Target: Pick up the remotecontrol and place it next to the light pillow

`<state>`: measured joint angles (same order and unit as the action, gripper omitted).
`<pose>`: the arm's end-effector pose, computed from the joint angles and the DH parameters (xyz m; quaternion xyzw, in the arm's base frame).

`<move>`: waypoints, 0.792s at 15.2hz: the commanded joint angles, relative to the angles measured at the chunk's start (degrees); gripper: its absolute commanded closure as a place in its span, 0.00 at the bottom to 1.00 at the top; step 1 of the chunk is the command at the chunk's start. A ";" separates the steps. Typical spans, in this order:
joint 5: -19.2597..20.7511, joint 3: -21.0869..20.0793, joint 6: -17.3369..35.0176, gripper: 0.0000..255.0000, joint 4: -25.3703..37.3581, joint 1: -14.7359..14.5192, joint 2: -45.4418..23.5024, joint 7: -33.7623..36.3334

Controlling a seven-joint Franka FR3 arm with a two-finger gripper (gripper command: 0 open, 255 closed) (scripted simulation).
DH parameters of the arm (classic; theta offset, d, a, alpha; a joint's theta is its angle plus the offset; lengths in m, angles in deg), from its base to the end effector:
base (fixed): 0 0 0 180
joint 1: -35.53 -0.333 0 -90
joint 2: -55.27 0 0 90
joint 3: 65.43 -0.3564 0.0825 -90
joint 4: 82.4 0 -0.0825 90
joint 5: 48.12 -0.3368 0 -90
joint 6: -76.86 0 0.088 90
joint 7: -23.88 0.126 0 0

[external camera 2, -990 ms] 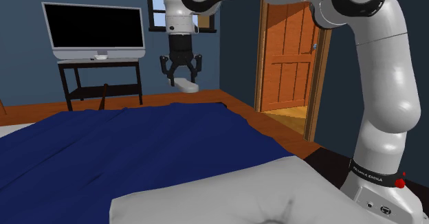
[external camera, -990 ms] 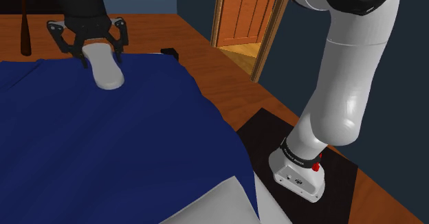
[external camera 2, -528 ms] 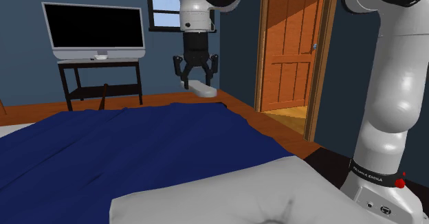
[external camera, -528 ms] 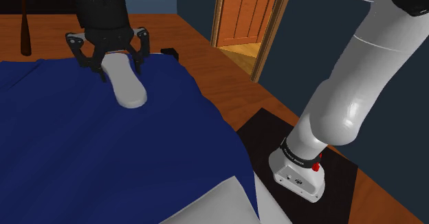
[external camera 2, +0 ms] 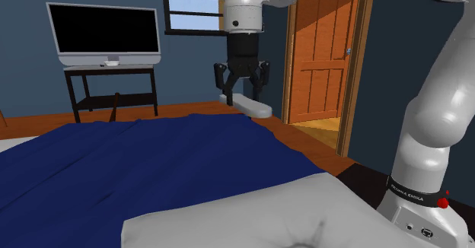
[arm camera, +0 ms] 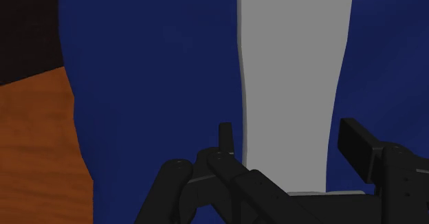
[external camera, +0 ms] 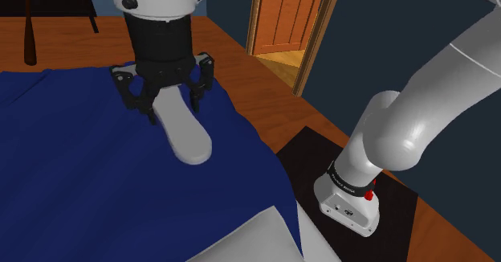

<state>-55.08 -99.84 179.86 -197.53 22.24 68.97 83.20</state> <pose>0.2707 0.3546 0.5685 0.9925 -0.1222 0.0030 0.0093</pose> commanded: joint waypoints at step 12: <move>-5.17 -1.32 6.12 1.00 -12.74 -3.27 7.69 1.01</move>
<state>-60.17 -101.00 185.18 -209.56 19.02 76.71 84.16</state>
